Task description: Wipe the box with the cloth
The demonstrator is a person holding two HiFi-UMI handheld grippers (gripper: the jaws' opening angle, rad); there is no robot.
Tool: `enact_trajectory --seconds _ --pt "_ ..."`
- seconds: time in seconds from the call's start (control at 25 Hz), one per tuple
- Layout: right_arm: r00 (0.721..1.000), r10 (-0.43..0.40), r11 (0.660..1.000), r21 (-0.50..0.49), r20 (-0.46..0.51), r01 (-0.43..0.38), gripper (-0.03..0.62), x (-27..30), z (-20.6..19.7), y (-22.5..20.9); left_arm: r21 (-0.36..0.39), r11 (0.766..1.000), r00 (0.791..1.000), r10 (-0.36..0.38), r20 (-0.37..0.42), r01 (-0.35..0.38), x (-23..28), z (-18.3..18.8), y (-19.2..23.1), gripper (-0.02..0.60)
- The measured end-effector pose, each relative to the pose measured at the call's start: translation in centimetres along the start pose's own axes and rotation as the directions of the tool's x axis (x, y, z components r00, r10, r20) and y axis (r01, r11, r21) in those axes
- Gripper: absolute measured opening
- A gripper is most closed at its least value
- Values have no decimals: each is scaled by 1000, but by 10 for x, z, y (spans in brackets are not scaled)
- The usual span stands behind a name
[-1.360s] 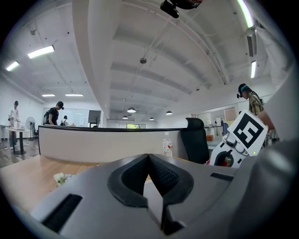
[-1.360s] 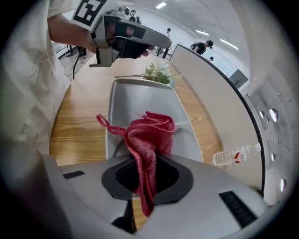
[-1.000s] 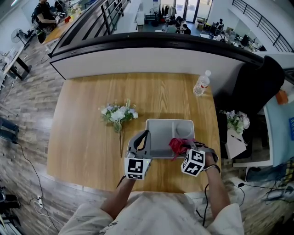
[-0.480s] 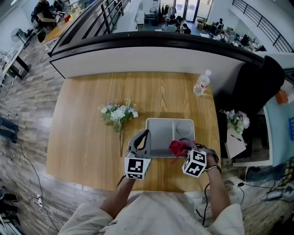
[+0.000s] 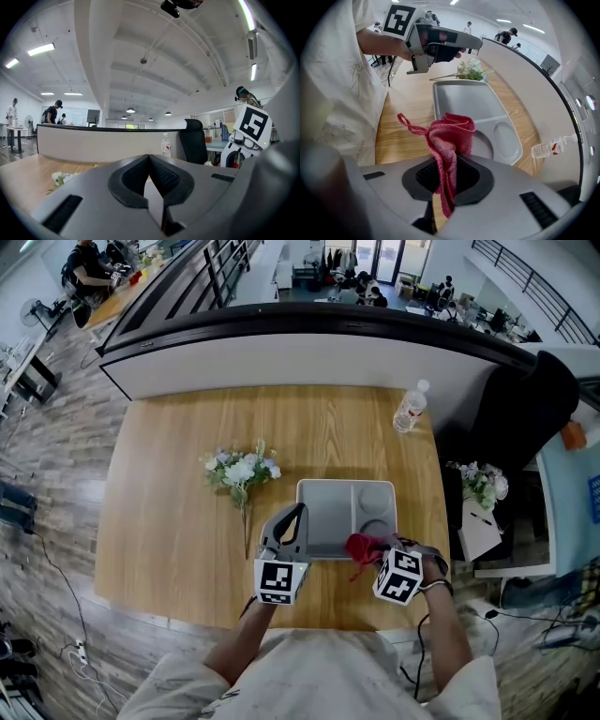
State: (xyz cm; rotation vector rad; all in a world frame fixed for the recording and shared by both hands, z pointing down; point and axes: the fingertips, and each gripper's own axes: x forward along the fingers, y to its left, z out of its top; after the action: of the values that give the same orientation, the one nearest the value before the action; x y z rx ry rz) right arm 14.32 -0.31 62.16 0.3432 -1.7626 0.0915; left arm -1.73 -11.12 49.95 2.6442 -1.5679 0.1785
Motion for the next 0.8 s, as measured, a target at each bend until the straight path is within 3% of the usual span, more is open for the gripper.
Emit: enact_trajectory --seconds 0.8 --pt "997 70 996 50 -24 -69 64 -4 -3 12 -9 1000 1000 9 -2 -9 -2 -3 3 14"
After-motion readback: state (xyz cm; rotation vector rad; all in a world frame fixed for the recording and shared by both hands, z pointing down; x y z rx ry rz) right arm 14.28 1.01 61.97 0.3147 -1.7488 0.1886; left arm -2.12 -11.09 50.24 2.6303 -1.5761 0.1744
